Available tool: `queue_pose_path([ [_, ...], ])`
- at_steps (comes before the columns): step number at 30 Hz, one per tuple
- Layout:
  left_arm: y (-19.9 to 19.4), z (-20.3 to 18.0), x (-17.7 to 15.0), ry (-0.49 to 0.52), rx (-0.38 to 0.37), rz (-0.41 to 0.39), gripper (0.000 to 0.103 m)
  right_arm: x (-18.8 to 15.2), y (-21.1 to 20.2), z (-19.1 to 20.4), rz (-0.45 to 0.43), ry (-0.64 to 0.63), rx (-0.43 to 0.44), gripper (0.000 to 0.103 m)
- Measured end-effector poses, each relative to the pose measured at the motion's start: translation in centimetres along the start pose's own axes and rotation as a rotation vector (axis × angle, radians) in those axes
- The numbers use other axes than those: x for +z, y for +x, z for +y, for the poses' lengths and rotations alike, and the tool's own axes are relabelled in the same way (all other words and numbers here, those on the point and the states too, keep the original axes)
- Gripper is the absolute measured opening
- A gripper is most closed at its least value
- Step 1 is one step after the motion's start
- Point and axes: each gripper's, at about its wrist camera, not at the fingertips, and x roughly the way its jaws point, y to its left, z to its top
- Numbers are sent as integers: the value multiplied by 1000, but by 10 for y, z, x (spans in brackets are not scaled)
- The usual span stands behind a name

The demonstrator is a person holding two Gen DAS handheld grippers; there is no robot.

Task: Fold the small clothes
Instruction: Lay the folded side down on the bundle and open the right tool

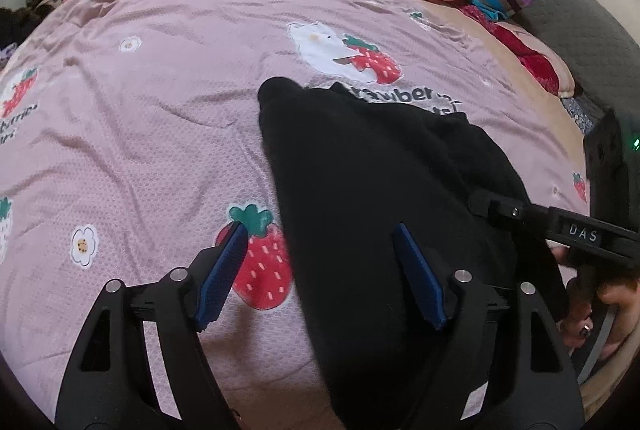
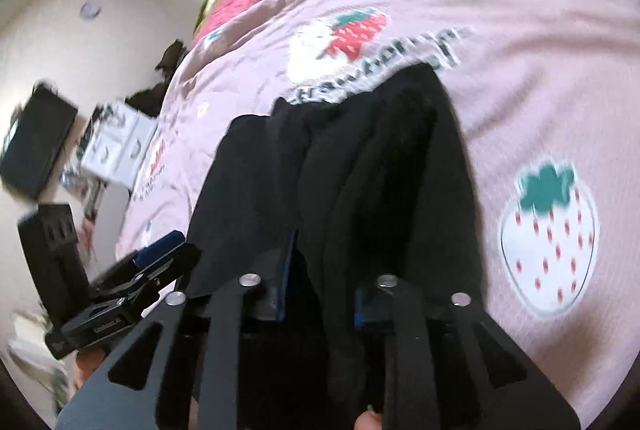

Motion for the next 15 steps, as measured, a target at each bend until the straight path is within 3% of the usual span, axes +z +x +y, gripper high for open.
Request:
queue_pose_path([
  [4,-5,-16,-1,27,-22,-18,68,25,-28,1,-68,-132,-34,18],
  [7,-2,-29,-5,42,-27,-12,68,28,-24,-1,-62,-208,-90,18],
  [11,8,-39,-13,60,-16,12,68,11,4,-32,19,-150,-165,19],
  [15,7,-42,-17,71,-9,14,72,4,-5,-38,-38,-90,-154,24],
])
